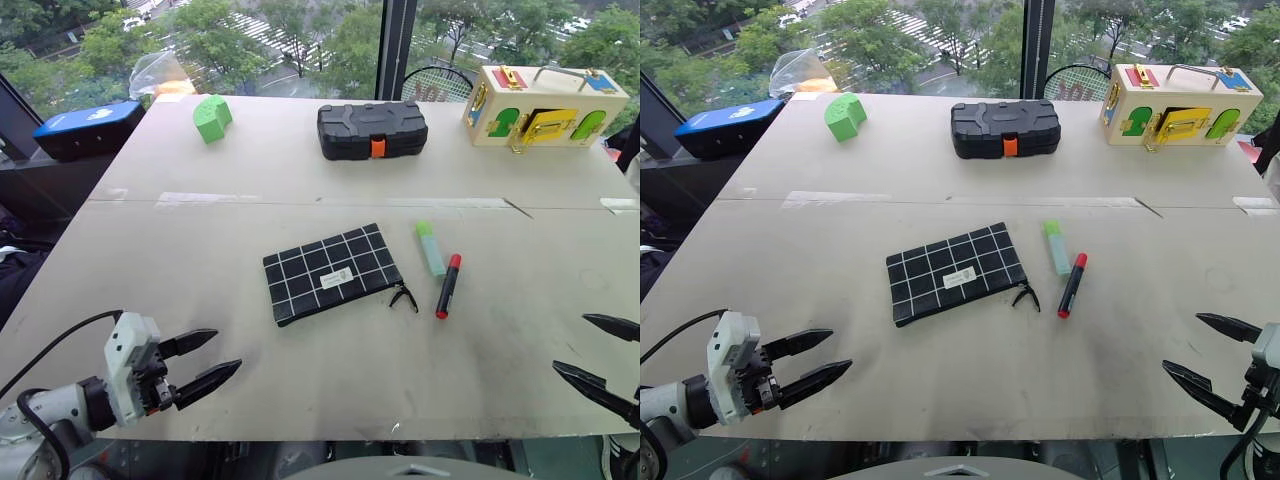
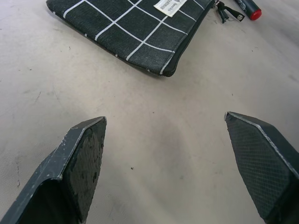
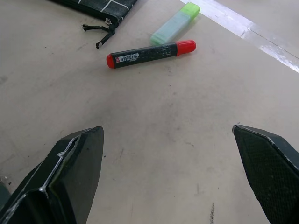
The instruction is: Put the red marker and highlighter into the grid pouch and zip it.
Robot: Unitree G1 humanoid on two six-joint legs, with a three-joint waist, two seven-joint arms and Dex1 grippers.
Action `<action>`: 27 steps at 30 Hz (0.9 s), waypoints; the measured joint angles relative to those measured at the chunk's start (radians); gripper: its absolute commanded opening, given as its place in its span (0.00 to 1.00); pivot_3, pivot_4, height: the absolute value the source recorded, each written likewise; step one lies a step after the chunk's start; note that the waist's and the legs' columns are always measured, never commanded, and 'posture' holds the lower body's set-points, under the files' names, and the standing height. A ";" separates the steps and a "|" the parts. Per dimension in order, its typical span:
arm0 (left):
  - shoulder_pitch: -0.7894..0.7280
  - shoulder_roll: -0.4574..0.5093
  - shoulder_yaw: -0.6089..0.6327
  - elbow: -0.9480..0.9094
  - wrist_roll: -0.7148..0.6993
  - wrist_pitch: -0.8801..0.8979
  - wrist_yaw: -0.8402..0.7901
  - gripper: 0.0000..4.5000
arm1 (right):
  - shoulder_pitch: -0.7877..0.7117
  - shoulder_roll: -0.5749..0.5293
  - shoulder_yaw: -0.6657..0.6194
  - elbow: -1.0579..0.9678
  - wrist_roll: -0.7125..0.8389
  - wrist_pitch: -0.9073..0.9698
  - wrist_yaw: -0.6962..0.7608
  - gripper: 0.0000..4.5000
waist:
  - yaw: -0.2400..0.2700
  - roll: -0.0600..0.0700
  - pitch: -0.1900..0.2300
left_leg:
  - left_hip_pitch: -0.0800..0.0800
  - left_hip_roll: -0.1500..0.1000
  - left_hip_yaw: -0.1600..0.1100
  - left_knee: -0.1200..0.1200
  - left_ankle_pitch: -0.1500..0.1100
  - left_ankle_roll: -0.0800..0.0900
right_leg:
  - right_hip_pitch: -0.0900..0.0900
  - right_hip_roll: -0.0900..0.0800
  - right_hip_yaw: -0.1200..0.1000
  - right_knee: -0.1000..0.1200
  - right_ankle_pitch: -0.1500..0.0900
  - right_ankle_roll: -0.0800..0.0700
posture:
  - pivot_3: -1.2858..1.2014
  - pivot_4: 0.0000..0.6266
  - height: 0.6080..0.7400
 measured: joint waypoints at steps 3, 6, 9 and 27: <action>-0.092 -0.045 -0.004 0.006 -0.044 0.057 0.086 0.93 | -0.044 0.041 0.019 -0.013 0.015 0.005 -0.047 1.00 | 0.003 0.000 0.000 | 0.000 0.000 0.000 0.000 0.000 0.000 | 0.000 0.000 0.000 0.000 -0.002 0.003 | 0.52 0.24 1.00; -0.236 -0.089 -0.019 -0.002 -0.121 0.147 0.225 0.93 | -0.136 0.088 0.098 -0.100 0.084 0.047 -0.136 1.00 | 0.002 0.000 0.000 | 0.000 0.000 -0.001 0.003 0.000 0.000 | 0.000 0.000 0.000 0.003 -0.001 0.002 | 0.52 0.24 1.00; -0.264 -0.063 -0.055 -0.003 -0.052 0.097 0.255 0.93 | -0.157 0.090 0.130 -0.171 0.137 0.083 -0.178 1.00 | -0.001 -0.002 -0.002 | 0.000 -0.001 0.000 0.002 0.001 0.002 | 0.001 0.000 0.000 0.003 0.002 -0.002 | 0.52 0.24 1.00; -0.418 -0.032 -0.436 0.351 0.788 -0.955 0.328 0.93 | -0.040 0.027 0.211 -0.304 0.116 0.061 -0.114 1.00 | 0.016 0.003 -0.010 | 0.002 -0.002 0.003 -0.001 0.001 0.005 | 0.001 -0.004 0.000 0.000 0.002 -0.002 | 0.52 0.24 1.00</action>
